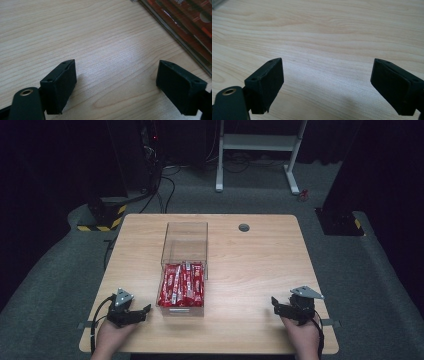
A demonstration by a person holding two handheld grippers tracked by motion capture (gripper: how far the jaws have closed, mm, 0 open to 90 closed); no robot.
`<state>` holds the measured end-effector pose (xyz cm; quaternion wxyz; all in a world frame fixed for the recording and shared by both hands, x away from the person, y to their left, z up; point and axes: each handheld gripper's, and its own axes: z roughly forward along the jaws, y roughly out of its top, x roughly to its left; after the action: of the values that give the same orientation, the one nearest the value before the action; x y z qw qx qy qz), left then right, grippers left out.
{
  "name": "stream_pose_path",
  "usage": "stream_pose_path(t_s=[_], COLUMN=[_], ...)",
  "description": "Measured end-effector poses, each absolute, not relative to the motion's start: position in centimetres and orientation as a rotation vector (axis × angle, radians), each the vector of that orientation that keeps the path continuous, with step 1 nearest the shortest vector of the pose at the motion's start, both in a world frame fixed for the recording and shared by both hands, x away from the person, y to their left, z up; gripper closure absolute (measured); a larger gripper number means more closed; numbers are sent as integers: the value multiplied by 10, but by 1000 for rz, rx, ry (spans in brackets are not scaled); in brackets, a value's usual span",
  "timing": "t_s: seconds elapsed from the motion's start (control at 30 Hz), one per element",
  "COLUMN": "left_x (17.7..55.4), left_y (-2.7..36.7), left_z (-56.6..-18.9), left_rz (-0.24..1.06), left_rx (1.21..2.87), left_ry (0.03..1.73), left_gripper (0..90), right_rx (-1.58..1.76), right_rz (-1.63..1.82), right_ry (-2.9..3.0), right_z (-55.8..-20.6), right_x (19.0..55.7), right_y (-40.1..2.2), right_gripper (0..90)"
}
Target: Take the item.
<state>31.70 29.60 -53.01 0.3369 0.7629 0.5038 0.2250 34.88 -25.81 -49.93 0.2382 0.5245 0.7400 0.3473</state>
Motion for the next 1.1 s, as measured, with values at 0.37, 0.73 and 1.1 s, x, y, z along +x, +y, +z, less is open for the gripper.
stream_pose_path(t_s=[0.37, 0.73, 1.1], left_x=[318, 322, 318], left_y=[295, 294, 296], left_z=[-530, -530, -530], left_rz=[579, 580, 585], left_rx=[1991, 1992, 1988], left_ry=[1311, 1306, 1307], left_gripper=[172, 171, 189], right_rx=[1346, 1315, 1329], right_rz=[974, 982, 1037], right_ry=[2073, 2052, 2028], right_z=[-496, -484, -484], right_x=[342, 352, 358], right_y=[-238, -227, -227], right_gripper=[123, 125, 124])
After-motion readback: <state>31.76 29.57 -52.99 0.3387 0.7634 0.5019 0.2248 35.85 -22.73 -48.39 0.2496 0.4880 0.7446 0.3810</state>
